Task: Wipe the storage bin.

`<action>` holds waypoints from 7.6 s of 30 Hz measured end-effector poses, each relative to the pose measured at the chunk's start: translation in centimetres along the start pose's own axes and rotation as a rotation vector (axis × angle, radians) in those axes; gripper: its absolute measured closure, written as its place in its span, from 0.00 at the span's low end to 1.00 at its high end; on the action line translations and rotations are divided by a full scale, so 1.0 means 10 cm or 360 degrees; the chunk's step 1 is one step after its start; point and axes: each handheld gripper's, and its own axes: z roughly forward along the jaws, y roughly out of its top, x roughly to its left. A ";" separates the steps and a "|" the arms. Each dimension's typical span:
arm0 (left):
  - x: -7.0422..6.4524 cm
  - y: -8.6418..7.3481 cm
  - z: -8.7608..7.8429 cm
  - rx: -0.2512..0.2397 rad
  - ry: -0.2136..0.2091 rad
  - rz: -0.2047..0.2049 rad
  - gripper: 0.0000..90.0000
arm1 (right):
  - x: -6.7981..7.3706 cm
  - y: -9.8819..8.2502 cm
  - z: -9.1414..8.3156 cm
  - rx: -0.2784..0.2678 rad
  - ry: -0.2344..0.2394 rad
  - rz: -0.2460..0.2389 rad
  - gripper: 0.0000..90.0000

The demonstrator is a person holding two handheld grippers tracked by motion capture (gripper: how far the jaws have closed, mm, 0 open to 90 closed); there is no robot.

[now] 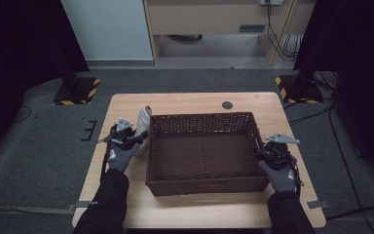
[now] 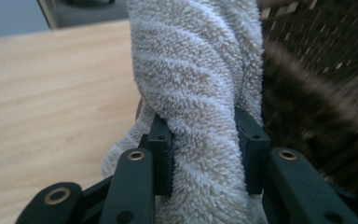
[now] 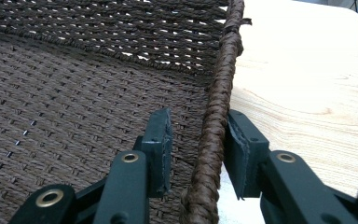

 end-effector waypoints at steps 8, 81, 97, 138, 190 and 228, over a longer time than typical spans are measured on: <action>0.01 -0.13 0.12 0.0101 -0.0005 -0.0003 0.71 | 0.00 0.00 0.00 0.0001 0.0001 0.0003 0.70; -0.11 -0.15 -0.44 -0.0074 -0.0178 0.0053 0.71 | 0.07 -0.07 -0.07 0.0046 -0.0007 -0.0012 0.65; -0.03 -0.23 -0.48 -0.0082 -0.0202 -0.0043 0.71 | 0.06 -0.08 -0.07 0.0048 0.0005 -0.0003 0.64; -0.10 -0.12 -0.73 -0.0153 -0.0269 0.0074 0.72 | 0.10 -0.05 -0.04 0.0075 0.0000 0.0020 0.58; -0.09 -0.37 -0.64 0.0005 -0.0252 0.0049 0.72 | 0.07 0.01 -0.04 0.0029 0.0031 0.0043 0.47; -0.09 -0.41 -0.58 0.0060 -0.0284 0.0075 0.72 | 0.00 -0.01 -0.13 0.0008 0.0070 -0.0013 0.73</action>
